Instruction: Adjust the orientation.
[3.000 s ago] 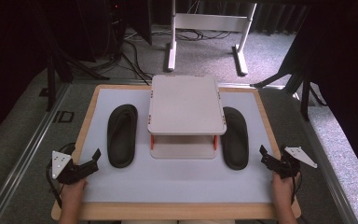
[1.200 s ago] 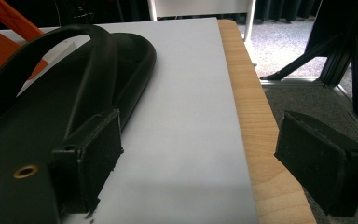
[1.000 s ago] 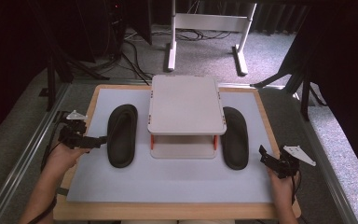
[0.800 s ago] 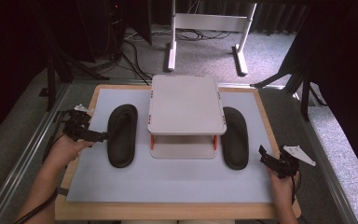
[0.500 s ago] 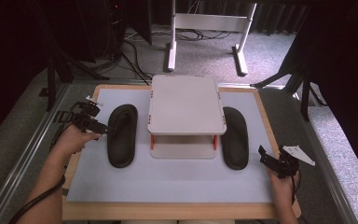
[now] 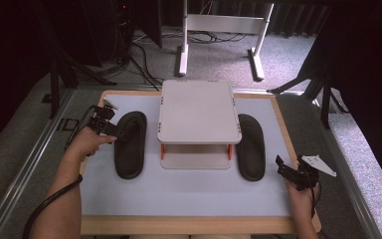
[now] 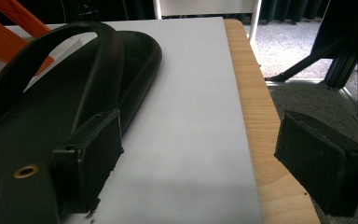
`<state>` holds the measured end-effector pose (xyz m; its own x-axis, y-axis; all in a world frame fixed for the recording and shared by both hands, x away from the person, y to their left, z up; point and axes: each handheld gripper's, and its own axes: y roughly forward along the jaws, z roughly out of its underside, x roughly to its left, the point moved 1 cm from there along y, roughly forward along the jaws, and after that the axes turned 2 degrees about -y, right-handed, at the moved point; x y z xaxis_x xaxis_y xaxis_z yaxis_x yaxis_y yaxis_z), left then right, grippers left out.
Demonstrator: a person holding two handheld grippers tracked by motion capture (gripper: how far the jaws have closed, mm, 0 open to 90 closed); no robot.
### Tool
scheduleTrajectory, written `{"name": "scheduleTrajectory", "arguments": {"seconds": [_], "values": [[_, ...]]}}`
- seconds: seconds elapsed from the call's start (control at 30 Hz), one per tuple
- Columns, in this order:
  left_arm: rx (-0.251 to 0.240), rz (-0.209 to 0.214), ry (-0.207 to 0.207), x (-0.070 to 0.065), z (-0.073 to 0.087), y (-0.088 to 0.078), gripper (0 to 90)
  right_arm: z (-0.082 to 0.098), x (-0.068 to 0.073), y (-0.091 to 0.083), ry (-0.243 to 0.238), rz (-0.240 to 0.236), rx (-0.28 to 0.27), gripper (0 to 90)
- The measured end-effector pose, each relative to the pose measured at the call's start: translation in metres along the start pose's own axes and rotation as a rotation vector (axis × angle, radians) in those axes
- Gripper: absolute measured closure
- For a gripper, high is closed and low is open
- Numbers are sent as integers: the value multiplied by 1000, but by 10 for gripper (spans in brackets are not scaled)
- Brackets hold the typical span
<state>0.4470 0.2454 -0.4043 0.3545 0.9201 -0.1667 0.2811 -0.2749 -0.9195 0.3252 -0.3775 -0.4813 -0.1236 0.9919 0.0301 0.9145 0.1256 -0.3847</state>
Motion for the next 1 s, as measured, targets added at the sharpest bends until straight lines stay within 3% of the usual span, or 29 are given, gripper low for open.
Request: {"name": "scheduleTrajectory", "arguments": {"seconds": [0.3,0.47,0.57,0.63,0.73,0.97,1.0], "values": [[42,3,-24,0,-8,18,436,0,0,0,2,-4,2,142],[72,-12,-37,-2,-9,27,506,0,0,0,1,-6,3,144],[102,-35,-75,0,-9,31,544,0,0,0,1,-7,5,147],[99,-19,-65,-1,-8,33,603,0,0,0,0,-9,5,158],[99,-44,-47,-2,-7,35,691,0,0,1,-3,-9,7,158],[80,-29,-65,1,-5,35,711,0,0,0,-11,-13,0,157],[53,-35,-87,2,-4,32,722,0,1,0,-19,-10,-2,147]]}}
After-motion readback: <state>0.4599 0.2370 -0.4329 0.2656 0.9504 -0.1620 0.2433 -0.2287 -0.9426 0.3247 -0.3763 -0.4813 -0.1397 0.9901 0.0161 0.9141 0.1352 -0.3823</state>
